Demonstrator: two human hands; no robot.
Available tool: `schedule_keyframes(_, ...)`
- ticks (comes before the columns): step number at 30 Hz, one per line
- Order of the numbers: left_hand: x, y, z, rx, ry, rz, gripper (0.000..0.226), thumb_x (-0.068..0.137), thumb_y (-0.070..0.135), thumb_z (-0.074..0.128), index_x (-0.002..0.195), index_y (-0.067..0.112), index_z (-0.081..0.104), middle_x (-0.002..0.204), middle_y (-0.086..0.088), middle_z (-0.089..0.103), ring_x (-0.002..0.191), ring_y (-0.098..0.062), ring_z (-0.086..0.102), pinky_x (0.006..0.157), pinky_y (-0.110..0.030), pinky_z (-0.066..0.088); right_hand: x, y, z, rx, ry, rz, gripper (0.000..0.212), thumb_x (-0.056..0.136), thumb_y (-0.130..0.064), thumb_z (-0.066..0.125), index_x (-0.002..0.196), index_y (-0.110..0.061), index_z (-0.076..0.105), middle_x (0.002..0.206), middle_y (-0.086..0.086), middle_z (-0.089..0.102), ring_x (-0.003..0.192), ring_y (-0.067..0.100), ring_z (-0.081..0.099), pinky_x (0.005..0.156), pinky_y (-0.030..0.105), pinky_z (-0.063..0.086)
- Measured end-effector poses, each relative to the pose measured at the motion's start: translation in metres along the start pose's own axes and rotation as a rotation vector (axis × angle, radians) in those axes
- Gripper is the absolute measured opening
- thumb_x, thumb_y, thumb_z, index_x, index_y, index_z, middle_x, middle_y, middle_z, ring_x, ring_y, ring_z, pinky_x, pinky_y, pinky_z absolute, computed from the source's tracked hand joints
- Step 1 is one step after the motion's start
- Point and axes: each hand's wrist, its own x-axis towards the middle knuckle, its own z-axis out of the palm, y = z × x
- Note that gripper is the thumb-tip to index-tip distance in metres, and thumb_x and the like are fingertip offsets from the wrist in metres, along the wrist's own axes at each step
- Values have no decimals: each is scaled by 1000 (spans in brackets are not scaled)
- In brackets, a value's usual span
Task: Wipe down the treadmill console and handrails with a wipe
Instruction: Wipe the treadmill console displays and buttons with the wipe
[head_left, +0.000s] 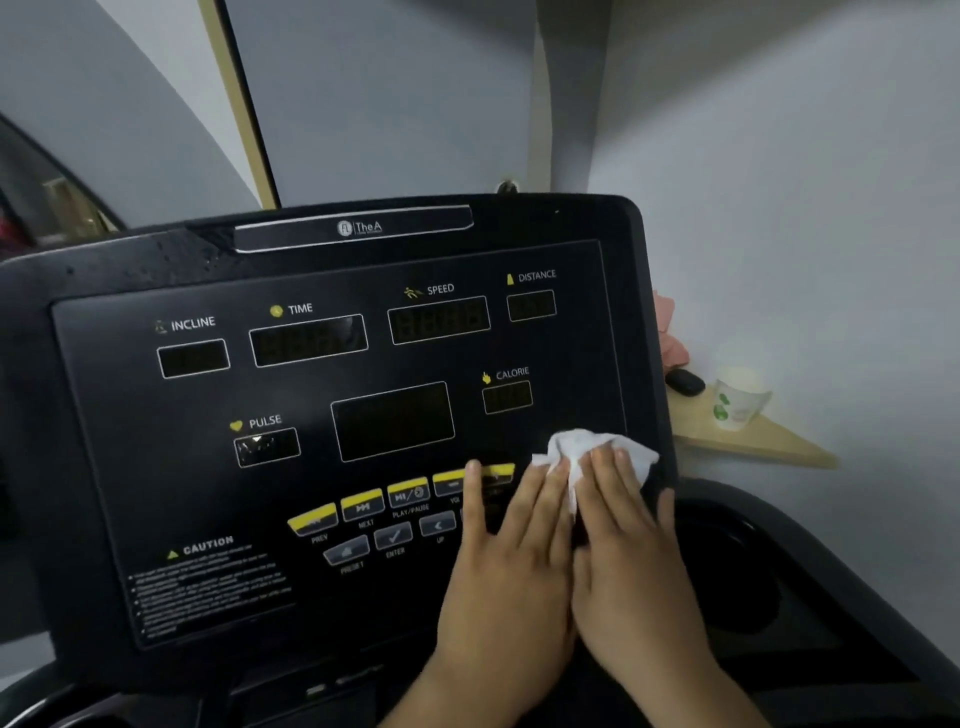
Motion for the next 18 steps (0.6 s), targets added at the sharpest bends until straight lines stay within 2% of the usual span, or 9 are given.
schedule_keyframes(3, 13, -10, -11, 85, 63, -17, 68, 101, 48, 23, 154, 8, 11, 161, -15, 0, 148, -30, -8, 108, -69, -17, 21, -2, -8, -42, 1, -42, 66, 90, -20, 29, 147, -20, -3, 159, -2, -8, 147, 13, -14, 118, 55, -1)
schedule_keyframes(6, 21, -14, -14, 65, 112, -79, 66, 101, 46, 18, 153, 6, 8, 160, -16, 0, 148, -32, -7, 110, -67, -16, 33, -3, -14, -11, 15, -51, 67, 92, -17, 35, 144, -26, -7, 158, -7, -12, 145, 9, -19, 118, 53, -4)
schedule_keyframes(8, 6, -12, -7, -7, 48, -85, 62, 100, 44, 21, 150, 6, 25, 158, -17, 17, 148, -32, 9, 113, -67, -6, 18, -8, -7, -13, -26, -46, 73, 88, -16, 44, 147, -25, 1, 160, -4, -1, 147, 13, -10, 117, 59, 6)
schedule_keyframes(10, -13, -10, 1, -55, 8, -79, 60, 97, 44, 26, 143, 10, 43, 153, -14, 32, 144, -29, 25, 111, -66, 9, -1, -16, 0, 2, -46, -69, 79, 76, -12, 60, 147, -14, 25, 157, 7, 22, 145, 26, 17, 107, 65, 28)
schedule_keyframes(11, -18, -11, 2, -55, -11, -76, 59, 96, 45, 28, 142, 12, 47, 152, -12, 35, 143, -28, 29, 110, -66, 12, -4, -18, 3, -9, -30, -88, 78, 71, -11, 65, 144, -8, 36, 153, 11, 32, 141, 30, 27, 102, 65, 34)
schedule_keyframes(12, -18, -13, 2, -31, -19, -77, 59, 97, 44, 28, 143, 12, 46, 152, -12, 34, 143, -27, 29, 110, -66, 13, -1, -21, 4, -17, -17, -100, 75, 72, -10, 64, 142, -6, 39, 152, 13, 34, 141, 31, 29, 102, 66, 33)
schedule_keyframes(14, -11, -20, -4, 36, 32, -104, 60, 99, 43, 25, 148, 10, 36, 156, -13, 28, 146, -28, 22, 112, -67, 6, 13, -25, -2, -21, 10, -118, 69, 85, -13, 50, 148, -14, 20, 158, 4, 15, 147, 21, 8, 113, 63, 12)
schedule_keyframes(16, -2, -26, -13, 70, 79, -148, 61, 100, 42, 19, 150, 8, 28, 158, -15, 21, 148, -30, 14, 112, -68, -3, 26, -26, -10, -18, 9, -112, 66, 90, -21, 33, 146, -25, -2, 157, -7, -9, 145, 10, -17, 116, 55, -9)
schedule_keyframes(18, -3, -27, -13, 25, 68, -157, 61, 100, 42, 21, 149, 6, 29, 157, -16, 23, 147, -30, 16, 113, -67, -3, 25, -25, -8, -30, -32, -100, 67, 90, -22, 32, 146, -28, -4, 157, -9, -12, 143, 7, -21, 116, 55, -9)
